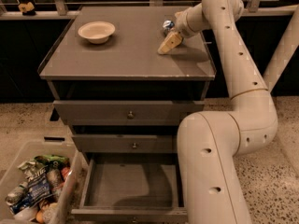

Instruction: Place redbull can into bottom drawer

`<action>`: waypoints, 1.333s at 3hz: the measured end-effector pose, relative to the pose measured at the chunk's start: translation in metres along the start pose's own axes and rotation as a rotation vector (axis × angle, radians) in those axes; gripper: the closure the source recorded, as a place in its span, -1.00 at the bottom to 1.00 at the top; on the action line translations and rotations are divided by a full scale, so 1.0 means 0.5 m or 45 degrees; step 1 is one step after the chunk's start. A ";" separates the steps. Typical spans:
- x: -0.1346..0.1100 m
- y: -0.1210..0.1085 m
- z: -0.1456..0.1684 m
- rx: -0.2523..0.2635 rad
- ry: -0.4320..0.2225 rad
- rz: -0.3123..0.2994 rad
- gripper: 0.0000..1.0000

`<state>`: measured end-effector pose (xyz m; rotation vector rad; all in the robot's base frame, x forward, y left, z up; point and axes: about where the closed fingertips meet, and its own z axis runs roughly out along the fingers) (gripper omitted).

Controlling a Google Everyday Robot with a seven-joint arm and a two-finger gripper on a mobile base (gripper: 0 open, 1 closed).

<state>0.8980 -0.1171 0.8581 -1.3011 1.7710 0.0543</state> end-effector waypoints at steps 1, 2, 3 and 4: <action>0.016 0.004 0.003 -0.012 -0.053 0.069 -1.00; 0.016 0.004 0.003 -0.013 -0.052 0.069 -1.00; 0.018 0.003 0.003 -0.020 -0.042 0.078 -1.00; 0.027 -0.005 0.002 0.008 -0.043 0.108 -1.00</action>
Offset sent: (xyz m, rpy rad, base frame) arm 0.0008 -0.0048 -0.0102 0.0584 0.0143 -0.0065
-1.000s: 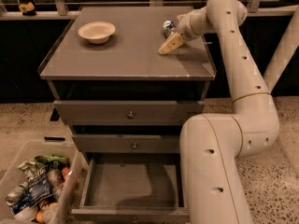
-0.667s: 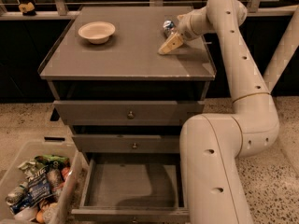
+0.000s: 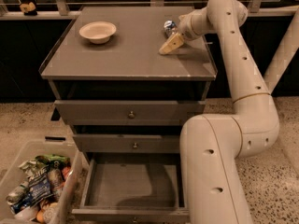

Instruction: Place redbull can into bottom drawer

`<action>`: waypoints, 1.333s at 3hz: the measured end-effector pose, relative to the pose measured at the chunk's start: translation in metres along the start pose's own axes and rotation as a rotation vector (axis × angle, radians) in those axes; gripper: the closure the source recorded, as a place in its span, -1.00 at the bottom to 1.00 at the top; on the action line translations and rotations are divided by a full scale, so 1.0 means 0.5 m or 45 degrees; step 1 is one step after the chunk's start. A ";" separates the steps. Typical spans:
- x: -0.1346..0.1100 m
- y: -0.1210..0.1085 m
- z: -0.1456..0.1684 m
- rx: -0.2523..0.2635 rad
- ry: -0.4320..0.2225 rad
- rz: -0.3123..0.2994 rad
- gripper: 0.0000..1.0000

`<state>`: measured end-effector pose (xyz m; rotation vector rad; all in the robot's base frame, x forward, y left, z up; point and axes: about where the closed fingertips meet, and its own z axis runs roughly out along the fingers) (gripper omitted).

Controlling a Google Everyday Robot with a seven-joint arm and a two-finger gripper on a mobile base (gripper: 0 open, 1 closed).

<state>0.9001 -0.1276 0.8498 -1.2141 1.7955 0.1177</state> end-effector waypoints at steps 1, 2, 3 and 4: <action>0.000 0.000 0.000 0.000 0.000 0.000 -1.00; -0.001 -0.004 0.006 0.010 -0.001 -0.003 -1.00; -0.006 -0.005 0.002 0.010 -0.001 -0.004 -1.00; -0.006 -0.003 0.002 0.011 -0.001 -0.004 -0.64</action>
Offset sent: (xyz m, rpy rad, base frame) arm 0.0173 -0.0069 0.0041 -0.0064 -0.0340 -0.0222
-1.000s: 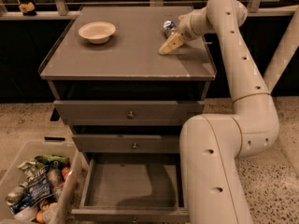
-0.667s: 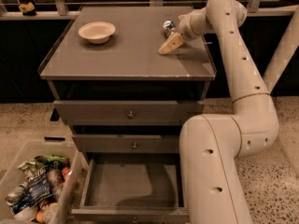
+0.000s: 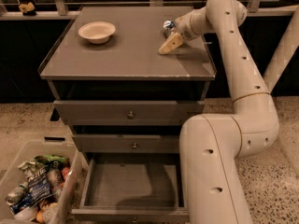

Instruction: Place redbull can into bottom drawer

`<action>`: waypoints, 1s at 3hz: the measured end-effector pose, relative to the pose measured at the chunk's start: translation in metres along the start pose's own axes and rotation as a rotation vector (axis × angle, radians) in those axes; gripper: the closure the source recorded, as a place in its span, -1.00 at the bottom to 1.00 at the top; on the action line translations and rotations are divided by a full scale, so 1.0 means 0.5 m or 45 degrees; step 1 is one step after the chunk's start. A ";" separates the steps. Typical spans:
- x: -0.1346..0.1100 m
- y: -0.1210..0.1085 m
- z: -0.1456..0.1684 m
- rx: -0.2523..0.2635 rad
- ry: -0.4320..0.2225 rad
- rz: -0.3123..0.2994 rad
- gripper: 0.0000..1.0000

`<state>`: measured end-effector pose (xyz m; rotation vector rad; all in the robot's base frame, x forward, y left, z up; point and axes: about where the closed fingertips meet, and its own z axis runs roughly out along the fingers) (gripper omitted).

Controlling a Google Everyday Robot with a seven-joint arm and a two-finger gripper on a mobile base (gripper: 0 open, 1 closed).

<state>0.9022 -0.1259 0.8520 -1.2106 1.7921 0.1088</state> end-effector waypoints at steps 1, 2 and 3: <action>0.000 0.000 0.000 0.000 0.000 0.000 -0.18; 0.000 0.000 0.000 0.000 0.000 0.000 0.29; 0.000 0.000 0.000 0.000 0.000 0.000 0.75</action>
Offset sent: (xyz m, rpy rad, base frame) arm 0.0000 0.0000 0.0000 0.0000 0.0000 0.0000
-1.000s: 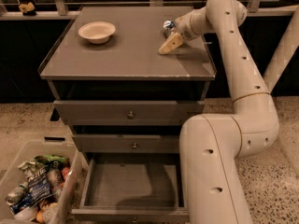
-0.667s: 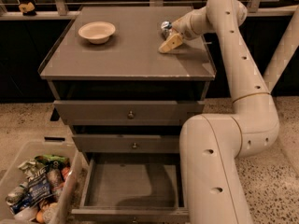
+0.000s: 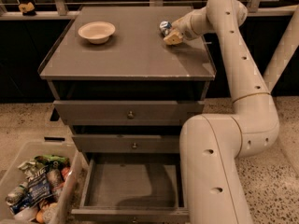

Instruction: Place redbull can into bottom drawer

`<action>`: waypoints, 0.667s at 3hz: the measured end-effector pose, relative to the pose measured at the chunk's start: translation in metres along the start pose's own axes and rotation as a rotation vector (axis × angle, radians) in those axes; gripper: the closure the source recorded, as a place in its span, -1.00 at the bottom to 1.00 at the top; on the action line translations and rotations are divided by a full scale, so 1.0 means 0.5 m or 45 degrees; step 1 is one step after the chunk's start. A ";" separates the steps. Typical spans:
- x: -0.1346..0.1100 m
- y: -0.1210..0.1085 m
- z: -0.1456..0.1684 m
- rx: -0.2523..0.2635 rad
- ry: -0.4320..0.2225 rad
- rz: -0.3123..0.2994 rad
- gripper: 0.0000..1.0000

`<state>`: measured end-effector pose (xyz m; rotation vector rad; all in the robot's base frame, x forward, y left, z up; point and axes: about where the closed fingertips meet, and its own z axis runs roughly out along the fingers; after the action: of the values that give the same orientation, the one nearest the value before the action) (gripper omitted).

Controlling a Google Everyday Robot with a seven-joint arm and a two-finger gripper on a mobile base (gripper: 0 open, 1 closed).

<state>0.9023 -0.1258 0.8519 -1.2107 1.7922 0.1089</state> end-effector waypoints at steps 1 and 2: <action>0.000 0.000 0.000 0.000 0.000 0.000 1.00; 0.012 0.005 0.004 -0.014 0.001 -0.001 1.00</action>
Offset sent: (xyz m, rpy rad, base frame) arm 0.0000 0.0000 0.0000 0.0000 0.0000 0.0000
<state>0.9010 -0.1275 0.8453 -1.2197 1.7943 0.1180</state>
